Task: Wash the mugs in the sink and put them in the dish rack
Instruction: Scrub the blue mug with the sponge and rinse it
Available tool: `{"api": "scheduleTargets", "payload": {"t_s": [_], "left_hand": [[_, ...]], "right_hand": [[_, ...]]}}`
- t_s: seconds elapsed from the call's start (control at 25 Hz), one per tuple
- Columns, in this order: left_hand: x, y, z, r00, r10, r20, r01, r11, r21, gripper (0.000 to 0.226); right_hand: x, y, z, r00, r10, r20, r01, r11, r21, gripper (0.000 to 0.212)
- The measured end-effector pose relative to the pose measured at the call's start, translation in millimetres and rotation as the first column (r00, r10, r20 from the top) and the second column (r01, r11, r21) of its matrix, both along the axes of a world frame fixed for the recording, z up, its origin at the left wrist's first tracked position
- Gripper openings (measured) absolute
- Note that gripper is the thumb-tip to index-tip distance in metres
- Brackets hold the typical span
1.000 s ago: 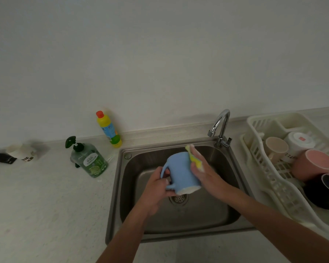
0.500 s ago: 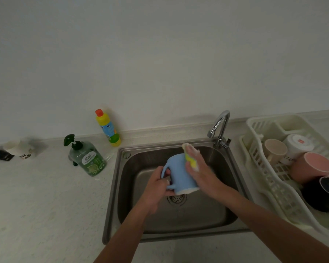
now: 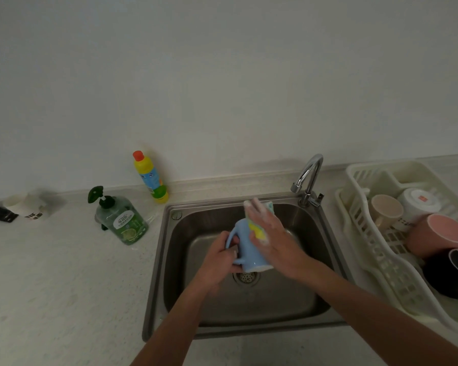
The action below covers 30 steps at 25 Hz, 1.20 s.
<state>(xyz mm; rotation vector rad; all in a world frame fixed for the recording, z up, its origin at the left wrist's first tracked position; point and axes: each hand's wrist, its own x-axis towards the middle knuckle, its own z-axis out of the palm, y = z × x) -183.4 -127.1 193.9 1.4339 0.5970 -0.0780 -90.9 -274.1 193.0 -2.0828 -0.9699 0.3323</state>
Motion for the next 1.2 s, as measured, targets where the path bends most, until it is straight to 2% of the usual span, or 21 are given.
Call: {"api": "scheduleTargets", "payload": {"t_s": [0.04, 0.08, 0.12, 0.16, 0.24, 0.32, 0.36, 0.48, 0.56, 0.64, 0.68, 0.72, 0.76, 0.84, 0.92, 0.96, 1.0, 1.08, 1.16, 1.2], "left_hand": [[1, 1, -1, 0.999, 0.051, -0.001, -0.051, 0.998, -0.039, 0.029], [2, 3, -1, 0.994, 0.106, 0.000, -0.106, 0.991, -0.079, 0.029], [3, 5, 1, 0.989, 0.149, -0.001, -0.148, 0.984, -0.100, 0.029], [6, 6, 2, 0.985, 0.175, -0.007, -0.175, 0.981, -0.082, 0.027], [11, 6, 3, 0.985, 0.172, -0.009, -0.172, 0.985, 0.004, 0.022], [13, 4, 1, 0.992, 0.129, 0.013, -0.129, 0.991, 0.033, 0.022], [13, 2, 1, 0.995, 0.097, 0.019, -0.098, 0.995, 0.021, 0.023], [9, -1, -3, 1.000, -0.014, -0.010, 0.014, 1.000, 0.024, 0.028], [7, -1, -6, 0.999, -0.022, -0.036, 0.021, 1.000, -0.011, 0.030], [7, 1, -10, 0.999, 0.038, -0.029, -0.041, 0.995, -0.090, 0.031], [9, 4, -11, 0.996, 0.088, -0.033, -0.092, 0.988, -0.122, 0.030], [13, 8, -12, 0.990, 0.133, -0.047, -0.138, 0.983, -0.121, 0.029], [18, 11, -11, 0.984, 0.163, -0.069, -0.168, 0.983, -0.069, 0.026], [25, 14, -14, 0.984, 0.150, -0.096, -0.143, 0.987, 0.071, 0.023], [25, 10, -15, 0.992, 0.093, -0.081, -0.088, 0.994, 0.065, 0.023], [22, 6, -15, 0.996, 0.055, -0.074, -0.052, 0.998, 0.038, 0.025], [20, 4, -16, 0.997, 0.026, -0.068, -0.026, 1.000, 0.012, 0.027], [16, 1, -17, 0.998, 0.020, -0.063, -0.022, 0.999, -0.027, 0.029], [14, 3, -17, 0.995, 0.069, -0.067, -0.073, 0.995, -0.065, 0.030], [13, 6, -17, 0.994, 0.091, -0.062, -0.096, 0.992, -0.082, 0.030]], "right_hand": [[4, -3, 0, 0.979, -0.035, -0.203, 0.052, 0.996, 0.078, 0.059], [3, -6, -1, 0.940, -0.049, -0.337, 0.097, 0.987, 0.128, 0.060], [0, -7, -2, 0.926, -0.048, -0.374, 0.109, 0.983, 0.145, 0.061], [-4, -8, -6, 0.961, -0.039, -0.275, 0.071, 0.992, 0.106, 0.062], [-13, -3, -19, 0.998, 0.016, 0.065, -0.014, 0.999, -0.030, 0.066], [-16, 8, -26, 0.943, 0.064, 0.326, -0.013, 0.987, -0.158, 0.068], [-13, 12, -22, 0.934, 0.071, 0.350, -0.009, 0.984, -0.176, 0.068], [3, 14, -5, 0.991, 0.013, 0.133, -0.007, 0.999, -0.047, 0.062], [13, 6, -6, 0.993, -0.053, -0.108, 0.057, 0.998, 0.034, 0.058], [16, -5, -9, 0.914, -0.068, -0.400, 0.128, 0.984, 0.124, 0.057], [12, -8, -13, 0.867, -0.068, -0.494, 0.153, 0.979, 0.132, 0.059], [6, -11, -17, 0.867, -0.074, -0.492, 0.145, 0.983, 0.109, 0.061], [1, -11, -25, 0.905, -0.080, -0.417, 0.124, 0.989, 0.081, 0.062], [-10, -4, -39, 0.997, -0.031, -0.073, 0.034, 0.999, 0.040, 0.065], [-10, 8, -52, 0.963, 0.024, 0.268, -0.017, 0.999, -0.028, 0.066], [-8, 13, -45, 0.949, 0.036, 0.314, -0.010, 0.996, -0.084, 0.066], [-4, 15, -38, 0.954, 0.014, 0.298, 0.016, 0.995, -0.096, 0.065], [1, 14, -25, 0.990, -0.027, 0.136, 0.038, 0.996, -0.079, 0.063], [3, 9, -20, 0.987, -0.082, -0.141, 0.080, 0.997, -0.021, 0.068], [2, 6, -15, 0.927, -0.113, -0.358, 0.132, 0.991, 0.029, 0.075]]}}
